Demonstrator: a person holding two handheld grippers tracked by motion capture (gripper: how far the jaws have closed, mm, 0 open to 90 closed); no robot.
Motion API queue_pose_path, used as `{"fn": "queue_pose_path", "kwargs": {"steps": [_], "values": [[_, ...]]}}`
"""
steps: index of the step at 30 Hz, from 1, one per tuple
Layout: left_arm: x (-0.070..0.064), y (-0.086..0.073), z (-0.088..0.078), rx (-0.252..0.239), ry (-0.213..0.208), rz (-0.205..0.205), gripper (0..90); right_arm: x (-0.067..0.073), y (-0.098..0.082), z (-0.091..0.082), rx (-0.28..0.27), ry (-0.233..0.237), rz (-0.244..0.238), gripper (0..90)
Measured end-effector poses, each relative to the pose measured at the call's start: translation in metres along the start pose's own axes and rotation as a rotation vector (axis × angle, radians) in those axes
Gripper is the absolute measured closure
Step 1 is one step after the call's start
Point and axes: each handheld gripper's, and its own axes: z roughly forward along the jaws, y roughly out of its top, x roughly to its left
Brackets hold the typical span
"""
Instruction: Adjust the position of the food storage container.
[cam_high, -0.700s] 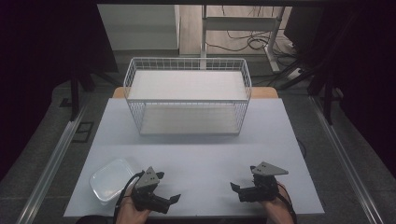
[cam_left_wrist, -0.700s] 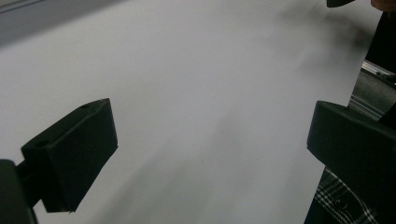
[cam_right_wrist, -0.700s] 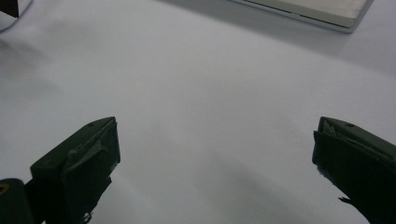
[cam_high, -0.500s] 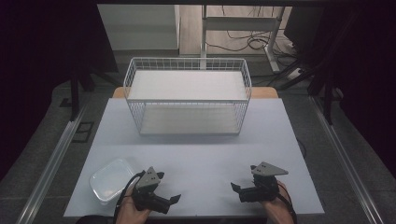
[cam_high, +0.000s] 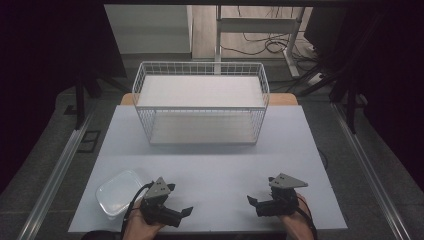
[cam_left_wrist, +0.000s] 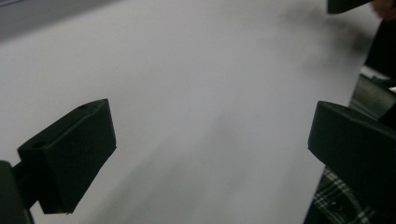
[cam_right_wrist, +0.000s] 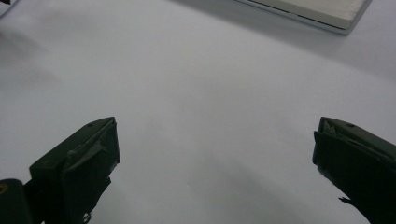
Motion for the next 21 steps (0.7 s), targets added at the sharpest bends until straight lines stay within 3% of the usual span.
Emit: {"fn": "queue_pose_path", "kwargs": {"steps": [6,9,16,21], "values": [[-0.001,0.008,-0.018,-0.047,0.024,0.002,7.0,0.0,0.0,0.0,-0.002,-0.007,-0.001,0.4],[0.003,0.012,-0.038,-0.067,0.089,-0.003,17.7,0.0,0.0,0.001,0.005,-0.006,-0.004,0.4],[0.024,0.01,-0.078,-0.11,0.137,-0.087,52.3,0.001,0.0,0.002,0.011,-0.01,-0.009,0.4],[0.041,-0.002,-0.107,-0.116,0.233,-0.123,79.4,0.001,-0.001,0.002,0.016,-0.014,-0.01,0.4]]}}
